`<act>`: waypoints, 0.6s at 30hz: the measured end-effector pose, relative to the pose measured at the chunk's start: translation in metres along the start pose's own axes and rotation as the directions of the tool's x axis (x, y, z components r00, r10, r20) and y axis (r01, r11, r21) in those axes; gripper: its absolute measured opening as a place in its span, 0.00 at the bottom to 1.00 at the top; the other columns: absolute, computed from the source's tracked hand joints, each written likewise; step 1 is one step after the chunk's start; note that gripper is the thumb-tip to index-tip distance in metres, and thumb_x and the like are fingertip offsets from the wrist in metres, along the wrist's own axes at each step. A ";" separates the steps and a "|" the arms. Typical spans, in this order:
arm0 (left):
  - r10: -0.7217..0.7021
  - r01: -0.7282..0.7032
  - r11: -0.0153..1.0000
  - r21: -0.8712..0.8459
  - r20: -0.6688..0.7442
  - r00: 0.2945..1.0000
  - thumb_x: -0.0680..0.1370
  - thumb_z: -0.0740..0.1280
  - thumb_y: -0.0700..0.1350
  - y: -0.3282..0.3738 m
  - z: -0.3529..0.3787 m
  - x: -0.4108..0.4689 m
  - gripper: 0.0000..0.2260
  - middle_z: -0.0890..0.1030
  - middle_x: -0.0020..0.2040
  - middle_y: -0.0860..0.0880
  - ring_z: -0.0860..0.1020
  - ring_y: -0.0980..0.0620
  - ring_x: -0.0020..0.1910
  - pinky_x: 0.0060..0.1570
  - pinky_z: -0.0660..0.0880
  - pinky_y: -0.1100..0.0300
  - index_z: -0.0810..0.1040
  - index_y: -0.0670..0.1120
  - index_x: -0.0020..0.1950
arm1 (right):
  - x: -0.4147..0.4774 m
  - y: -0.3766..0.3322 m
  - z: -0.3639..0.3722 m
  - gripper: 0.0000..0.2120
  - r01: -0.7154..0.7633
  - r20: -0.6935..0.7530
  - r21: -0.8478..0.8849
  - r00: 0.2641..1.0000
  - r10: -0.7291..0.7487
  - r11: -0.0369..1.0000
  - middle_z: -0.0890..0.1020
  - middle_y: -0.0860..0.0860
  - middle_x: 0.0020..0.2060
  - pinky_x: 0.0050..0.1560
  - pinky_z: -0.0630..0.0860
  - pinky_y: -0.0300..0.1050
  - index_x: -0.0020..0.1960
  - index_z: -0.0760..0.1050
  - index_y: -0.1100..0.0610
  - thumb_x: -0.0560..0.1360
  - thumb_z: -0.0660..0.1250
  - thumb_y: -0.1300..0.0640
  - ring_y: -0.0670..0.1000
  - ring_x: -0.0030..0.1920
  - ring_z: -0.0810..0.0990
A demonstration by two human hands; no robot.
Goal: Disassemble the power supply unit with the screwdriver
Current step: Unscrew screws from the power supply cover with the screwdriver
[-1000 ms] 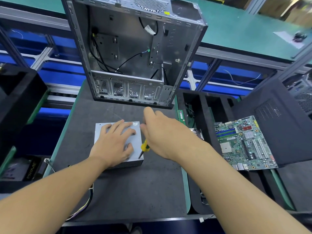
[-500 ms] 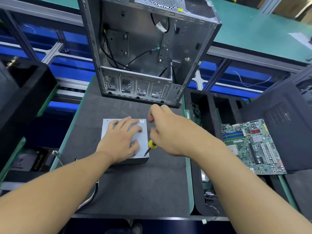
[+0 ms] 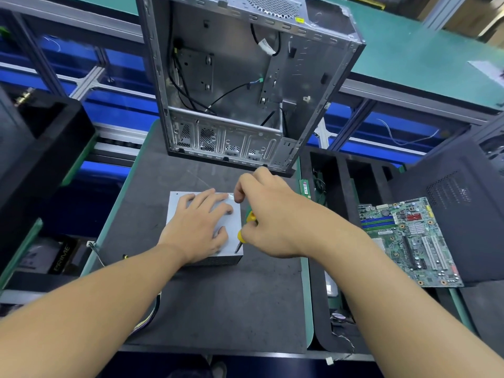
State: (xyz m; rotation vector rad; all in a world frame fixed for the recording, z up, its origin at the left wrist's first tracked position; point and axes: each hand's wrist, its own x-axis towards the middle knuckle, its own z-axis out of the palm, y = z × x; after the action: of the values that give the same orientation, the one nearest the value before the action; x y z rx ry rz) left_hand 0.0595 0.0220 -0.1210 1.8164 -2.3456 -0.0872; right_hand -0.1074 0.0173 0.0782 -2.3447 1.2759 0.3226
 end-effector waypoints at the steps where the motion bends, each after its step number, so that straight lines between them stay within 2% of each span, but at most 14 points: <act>1: 0.000 0.000 1.000 -0.002 0.003 1.000 0.75 0.61 0.54 0.000 0.001 0.000 0.16 0.70 0.70 0.51 0.65 0.47 0.73 0.66 0.63 0.46 0.71 0.53 0.61 | 0.000 -0.002 -0.001 0.13 -0.006 0.020 0.008 1.000 0.006 1.000 0.65 0.49 0.55 0.45 0.73 0.52 0.57 0.63 0.51 0.75 0.62 0.55 0.53 0.55 0.67; 2: -0.002 0.002 1.000 -0.004 0.008 1.000 0.74 0.61 0.54 -0.001 0.001 0.000 0.17 0.69 0.71 0.51 0.65 0.48 0.73 0.67 0.62 0.46 0.71 0.53 0.62 | 0.000 -0.003 0.000 0.12 -0.023 0.017 -0.016 1.000 0.023 1.000 0.65 0.49 0.56 0.45 0.73 0.52 0.57 0.63 0.51 0.76 0.61 0.53 0.53 0.54 0.68; 4: -0.014 0.014 1.000 0.004 0.026 1.000 0.74 0.58 0.55 -0.001 0.002 0.001 0.20 0.68 0.73 0.53 0.62 0.49 0.75 0.69 0.60 0.47 0.71 0.53 0.66 | 0.002 -0.005 0.002 0.09 -0.086 -0.042 -0.098 0.996 0.083 0.991 0.68 0.49 0.55 0.44 0.71 0.52 0.54 0.61 0.50 0.80 0.55 0.46 0.56 0.48 0.72; 6: -0.016 0.016 1.000 -0.002 0.028 0.999 0.74 0.55 0.55 -0.001 0.002 0.000 0.22 0.68 0.73 0.52 0.62 0.49 0.75 0.69 0.60 0.47 0.71 0.52 0.67 | 0.004 -0.005 0.004 0.12 -0.121 -0.090 -0.155 0.990 0.108 0.980 0.71 0.50 0.50 0.43 0.70 0.52 0.52 0.59 0.51 0.83 0.49 0.42 0.58 0.43 0.74; 9: -0.008 0.008 1.000 -0.019 0.007 1.000 0.73 0.56 0.54 0.000 0.000 0.000 0.20 0.71 0.70 0.50 0.66 0.47 0.73 0.67 0.63 0.45 0.72 0.52 0.63 | 0.006 -0.004 0.003 0.04 -0.059 -0.076 -0.107 0.996 0.051 0.992 0.73 0.51 0.51 0.44 0.73 0.53 0.54 0.61 0.52 0.82 0.54 0.52 0.57 0.43 0.76; 11: -0.007 0.007 1.000 -0.017 0.000 1.000 0.74 0.57 0.54 -0.001 0.001 0.000 0.19 0.71 0.70 0.51 0.65 0.47 0.73 0.68 0.62 0.46 0.73 0.53 0.63 | 0.005 -0.003 -0.001 0.08 -0.040 0.010 -0.011 0.999 0.040 0.999 0.69 0.49 0.54 0.44 0.71 0.51 0.56 0.63 0.50 0.78 0.58 0.54 0.53 0.46 0.73; 14: -0.008 0.009 1.000 -0.026 0.011 1.000 0.75 0.58 0.55 -0.002 0.003 0.000 0.18 0.68 0.72 0.54 0.61 0.49 0.75 0.70 0.59 0.47 0.72 0.55 0.63 | 0.003 -0.005 -0.004 0.12 -0.085 0.045 -0.032 0.995 0.086 0.996 0.66 0.48 0.55 0.46 0.71 0.51 0.57 0.63 0.49 0.76 0.60 0.50 0.53 0.53 0.69; 17: -0.015 0.017 0.999 -0.035 0.031 0.999 0.74 0.53 0.55 -0.002 0.002 0.000 0.21 0.67 0.74 0.53 0.60 0.49 0.76 0.71 0.58 0.46 0.70 0.55 0.66 | 0.005 -0.004 -0.001 0.14 -0.179 -0.055 -0.144 0.983 0.173 0.973 0.72 0.49 0.53 0.47 0.73 0.54 0.56 0.61 0.51 0.81 0.50 0.41 0.58 0.48 0.75; 18: -0.016 0.018 0.999 -0.035 0.034 0.999 0.74 0.53 0.55 -0.002 0.003 0.000 0.21 0.67 0.74 0.53 0.60 0.49 0.76 0.71 0.58 0.46 0.70 0.55 0.66 | 0.006 -0.003 0.000 0.14 -0.182 -0.073 -0.146 0.982 0.172 0.972 0.74 0.50 0.51 0.48 0.74 0.55 0.55 0.61 0.52 0.82 0.49 0.42 0.59 0.46 0.76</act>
State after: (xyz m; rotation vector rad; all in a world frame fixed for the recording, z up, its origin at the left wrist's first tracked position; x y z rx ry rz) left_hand 0.0609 0.0211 -0.1238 1.8327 -2.3362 -0.1615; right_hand -0.1016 0.0145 0.0762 -2.3863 1.5442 0.4228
